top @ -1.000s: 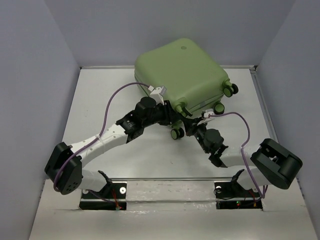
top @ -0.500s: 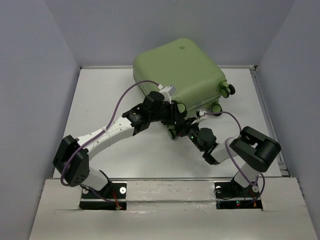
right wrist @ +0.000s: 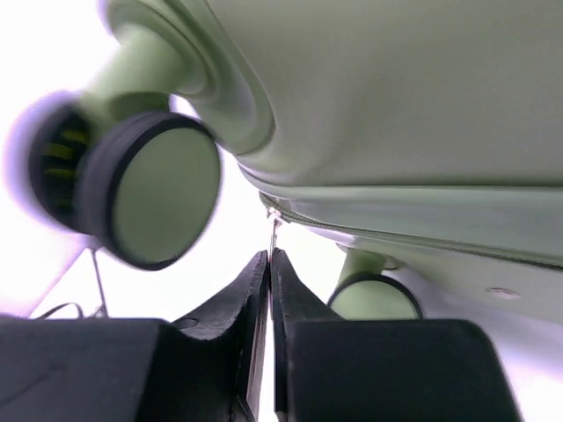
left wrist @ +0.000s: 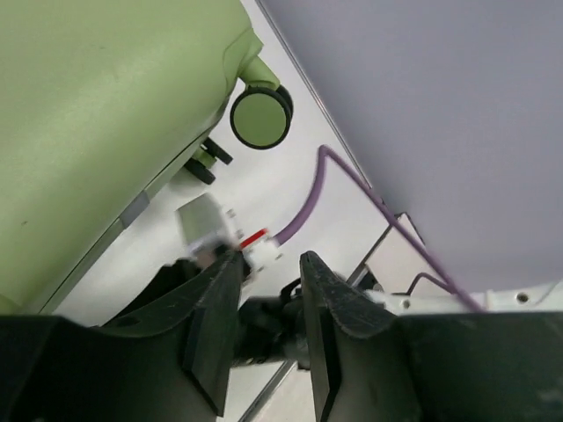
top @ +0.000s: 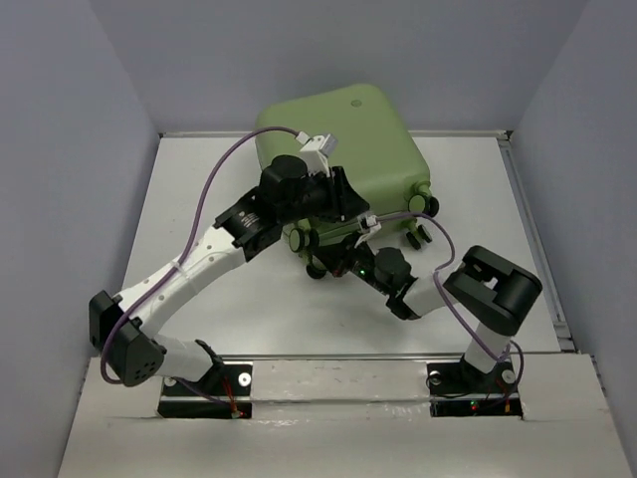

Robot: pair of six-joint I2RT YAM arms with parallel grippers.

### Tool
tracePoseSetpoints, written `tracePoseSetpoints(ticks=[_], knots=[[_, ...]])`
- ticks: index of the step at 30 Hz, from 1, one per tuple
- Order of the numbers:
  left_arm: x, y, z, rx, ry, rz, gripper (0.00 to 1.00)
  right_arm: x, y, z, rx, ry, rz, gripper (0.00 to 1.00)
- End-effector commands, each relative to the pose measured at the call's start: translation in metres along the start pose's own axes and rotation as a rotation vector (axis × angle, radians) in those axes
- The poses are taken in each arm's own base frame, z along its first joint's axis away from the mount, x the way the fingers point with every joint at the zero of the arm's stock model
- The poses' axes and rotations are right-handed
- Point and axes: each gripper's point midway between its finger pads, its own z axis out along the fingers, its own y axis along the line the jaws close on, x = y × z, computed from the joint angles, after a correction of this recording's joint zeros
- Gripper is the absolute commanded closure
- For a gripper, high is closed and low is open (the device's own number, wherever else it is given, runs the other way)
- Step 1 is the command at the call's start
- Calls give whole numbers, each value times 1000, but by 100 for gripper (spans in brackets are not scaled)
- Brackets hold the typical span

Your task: Pack the luggage

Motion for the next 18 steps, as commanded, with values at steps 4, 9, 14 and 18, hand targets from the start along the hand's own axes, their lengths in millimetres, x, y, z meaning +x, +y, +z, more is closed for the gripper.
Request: tracePoseSetpoints(ticks=[4, 9, 14, 18], knots=[[16, 72, -72, -239, -182, 21, 53, -40, 30, -41, -27, -68, -98, 30], [47, 138, -109, -407, -277, -71, 52, -46, 21, -64, 116, 70, -169, 15], [74, 173, -130, -499, -353, -147, 48, -72, 41, -68, 172, 145, -206, 9], [87, 185, -134, -503, -390, -198, 47, -84, 68, -49, 237, 191, -288, 5]])
